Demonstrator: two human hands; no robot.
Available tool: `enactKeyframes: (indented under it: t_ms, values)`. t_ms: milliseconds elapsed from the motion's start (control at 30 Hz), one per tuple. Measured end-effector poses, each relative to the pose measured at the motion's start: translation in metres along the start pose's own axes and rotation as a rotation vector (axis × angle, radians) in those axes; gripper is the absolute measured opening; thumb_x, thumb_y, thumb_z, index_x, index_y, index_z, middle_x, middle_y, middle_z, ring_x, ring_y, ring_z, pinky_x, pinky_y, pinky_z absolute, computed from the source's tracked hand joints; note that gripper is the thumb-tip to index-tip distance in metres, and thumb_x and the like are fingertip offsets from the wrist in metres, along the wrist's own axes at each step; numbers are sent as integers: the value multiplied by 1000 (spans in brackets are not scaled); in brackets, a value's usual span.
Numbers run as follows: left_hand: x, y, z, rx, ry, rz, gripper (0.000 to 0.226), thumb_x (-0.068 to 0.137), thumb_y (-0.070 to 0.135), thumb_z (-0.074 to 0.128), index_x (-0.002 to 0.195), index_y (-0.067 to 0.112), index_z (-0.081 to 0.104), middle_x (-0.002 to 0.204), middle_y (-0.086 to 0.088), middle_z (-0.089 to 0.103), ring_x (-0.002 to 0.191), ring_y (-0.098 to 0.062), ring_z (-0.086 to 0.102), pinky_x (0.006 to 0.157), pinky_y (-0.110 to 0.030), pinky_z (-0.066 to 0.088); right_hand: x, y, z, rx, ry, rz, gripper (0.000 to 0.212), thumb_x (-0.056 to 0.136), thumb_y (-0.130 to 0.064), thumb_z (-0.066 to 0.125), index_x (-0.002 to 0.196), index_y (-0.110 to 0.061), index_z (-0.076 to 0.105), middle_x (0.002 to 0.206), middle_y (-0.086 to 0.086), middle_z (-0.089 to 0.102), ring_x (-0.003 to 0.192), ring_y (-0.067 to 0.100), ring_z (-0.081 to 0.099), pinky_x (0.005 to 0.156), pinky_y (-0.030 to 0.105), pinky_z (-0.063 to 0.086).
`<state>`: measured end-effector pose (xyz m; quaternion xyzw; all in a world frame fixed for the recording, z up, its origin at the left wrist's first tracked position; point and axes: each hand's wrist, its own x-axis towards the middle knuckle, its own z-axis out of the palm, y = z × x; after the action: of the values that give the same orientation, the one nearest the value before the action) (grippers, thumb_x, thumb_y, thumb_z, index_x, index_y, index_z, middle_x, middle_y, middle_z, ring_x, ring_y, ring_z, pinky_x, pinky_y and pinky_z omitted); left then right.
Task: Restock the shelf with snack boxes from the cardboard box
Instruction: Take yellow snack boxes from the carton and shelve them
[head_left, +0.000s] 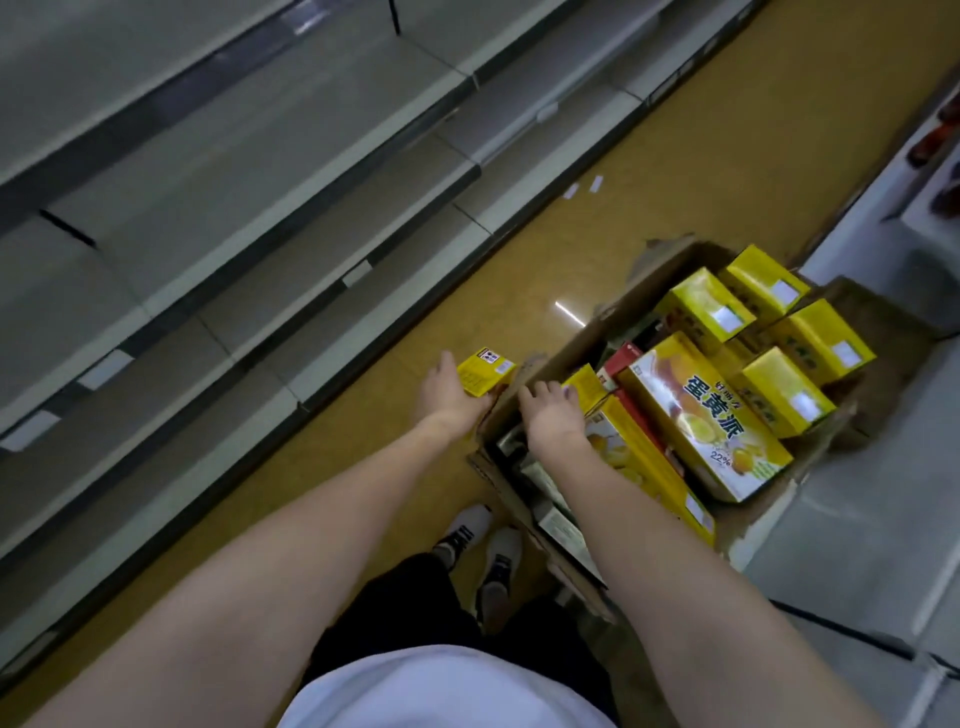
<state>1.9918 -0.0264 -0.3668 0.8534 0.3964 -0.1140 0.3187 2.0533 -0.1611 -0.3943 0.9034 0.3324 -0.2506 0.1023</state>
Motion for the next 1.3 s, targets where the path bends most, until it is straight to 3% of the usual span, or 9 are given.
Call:
enactKeyframes:
  t_ms: [67,200,367,500,667,800,967,1167,1300]
  values:
    - [-1,0,-1,-4,4,3,74,76,40,82,130,11,41,129,-14,55,118,-34,54,89,-40,48,-1,3,-7,44,20,4,64,85,-21,71,140,-14,39,135,10,50,130,31,41,111,45,30]
    - [-1,0,-2,18,5,12,79,77,42,80,136,11,38,136,-13,53,123,-33,52,92,-40,46,-1,5,-19,117,86,47,56,92,-6,53,144,-7,34,129,15,58,124,33,47,104,44,39]
    - [-1,-3,-3,-16,-3,1,72,77,37,81,130,11,40,129,-14,56,116,-34,55,87,-40,47,-14,-2,-24,168,152,65,46,91,-4,50,137,-9,46,120,11,66,118,31,56,92,41,45]
    - [-2,-2,-3,0,17,7,83,75,41,82,138,11,38,132,-13,55,119,-33,54,92,-43,49,-16,-3,-17,195,211,115,59,91,-7,55,147,-13,37,132,9,57,126,28,49,98,44,40]
    - [-2,-9,-1,-19,27,15,72,75,39,82,129,14,41,130,-11,57,116,-32,56,91,-43,50,-16,-10,-19,273,258,254,58,91,-14,60,145,-15,37,143,14,38,131,31,38,99,44,43]
    - [-3,-10,1,-20,34,20,65,75,39,82,121,16,42,126,-9,58,112,-30,57,89,-43,52,-13,-13,-27,327,123,468,55,93,-27,56,143,-12,35,143,17,34,130,34,34,98,47,44]
    - [-6,-11,1,-30,34,20,69,76,38,82,128,18,41,131,-7,56,114,-29,58,91,-44,53,-11,-15,-28,443,-57,469,54,96,-20,53,145,-13,31,148,20,26,134,40,29,99,58,45]
    - [-6,-17,-3,-32,22,29,70,77,37,82,130,16,40,129,-9,56,115,-30,57,91,-45,53,-16,-13,-32,521,73,444,55,95,-17,56,145,-14,35,146,17,36,136,37,28,104,56,40]
    - [-5,-16,-11,-49,9,7,73,75,37,83,132,15,42,128,-9,57,112,-30,57,90,-45,53,-21,-6,-48,538,246,434,50,93,-25,61,137,-13,40,139,18,41,126,36,37,102,44,41]
